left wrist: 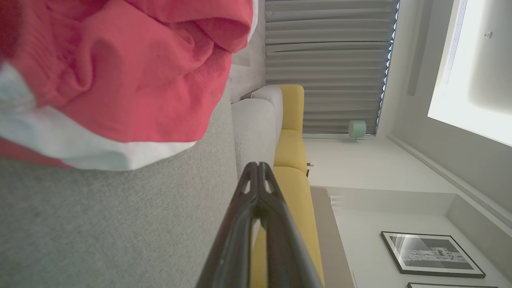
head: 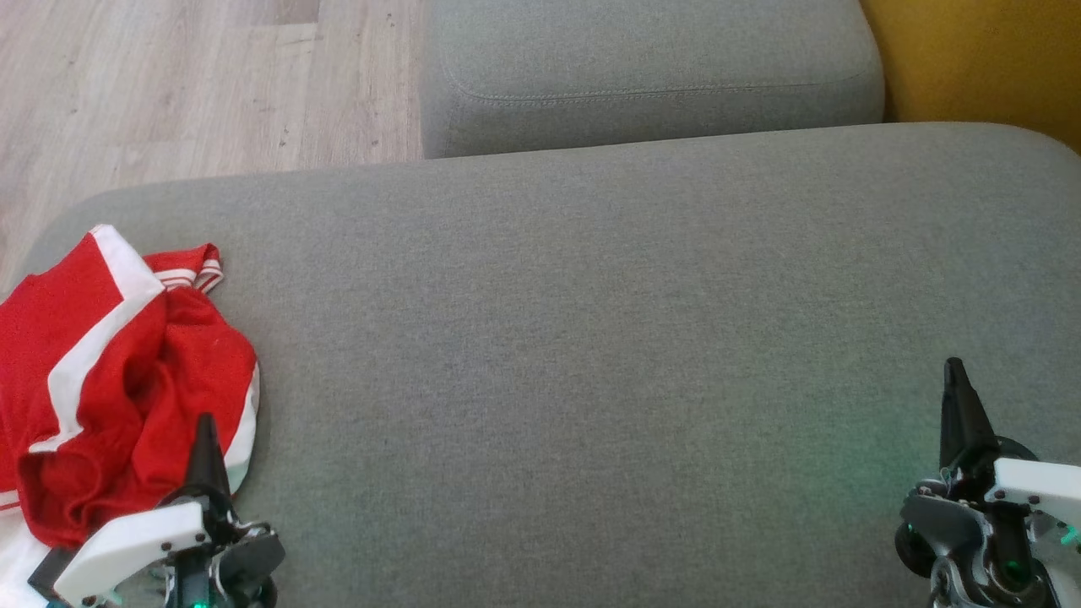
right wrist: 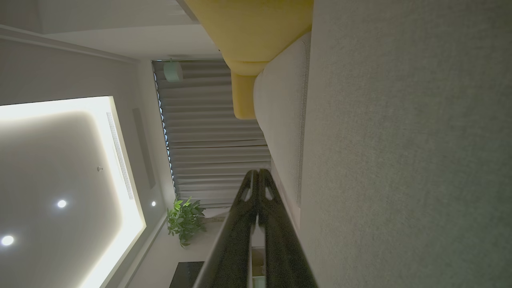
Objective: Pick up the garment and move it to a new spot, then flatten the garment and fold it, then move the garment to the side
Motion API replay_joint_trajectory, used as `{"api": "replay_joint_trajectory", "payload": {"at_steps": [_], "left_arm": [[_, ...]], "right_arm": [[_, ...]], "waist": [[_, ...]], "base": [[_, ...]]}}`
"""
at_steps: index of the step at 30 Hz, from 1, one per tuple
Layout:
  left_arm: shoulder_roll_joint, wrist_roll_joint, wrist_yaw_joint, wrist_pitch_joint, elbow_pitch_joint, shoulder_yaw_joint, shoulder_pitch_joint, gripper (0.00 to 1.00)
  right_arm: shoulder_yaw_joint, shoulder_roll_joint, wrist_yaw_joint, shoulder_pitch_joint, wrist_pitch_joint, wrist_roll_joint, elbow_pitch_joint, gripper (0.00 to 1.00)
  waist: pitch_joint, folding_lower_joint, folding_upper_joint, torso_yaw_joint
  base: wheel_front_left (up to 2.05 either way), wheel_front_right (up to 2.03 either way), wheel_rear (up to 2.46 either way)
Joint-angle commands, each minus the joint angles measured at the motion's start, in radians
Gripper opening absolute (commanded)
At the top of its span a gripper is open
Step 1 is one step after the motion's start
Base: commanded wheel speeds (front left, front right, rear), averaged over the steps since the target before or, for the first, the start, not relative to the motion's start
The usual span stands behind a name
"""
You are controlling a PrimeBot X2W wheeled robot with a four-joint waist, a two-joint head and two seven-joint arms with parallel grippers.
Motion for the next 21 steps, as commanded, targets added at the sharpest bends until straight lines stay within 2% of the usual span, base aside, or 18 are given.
{"api": "replay_joint_trajectory", "payload": {"at_steps": [1,21], "left_arm": [[0.005,0.009,-0.007,0.007,-0.028,0.036,-0.051,0.00],[0.005,0.009,-0.007,0.007,-0.028,0.036,-0.051,0.00]], "right_arm": [[0.021,-0.005,-0.001,-0.055,0.005,-0.003,-0.037,0.00],[0.021,-0.005,-0.001,-0.055,0.005,-0.003,-0.037,0.00]], "waist": [[0.000,0.0000,0.0000,0.000],[0.000,0.0000,0.0000,0.000]], "base": [[0.00,0.00,0.00],[0.00,0.00,0.00]]}}
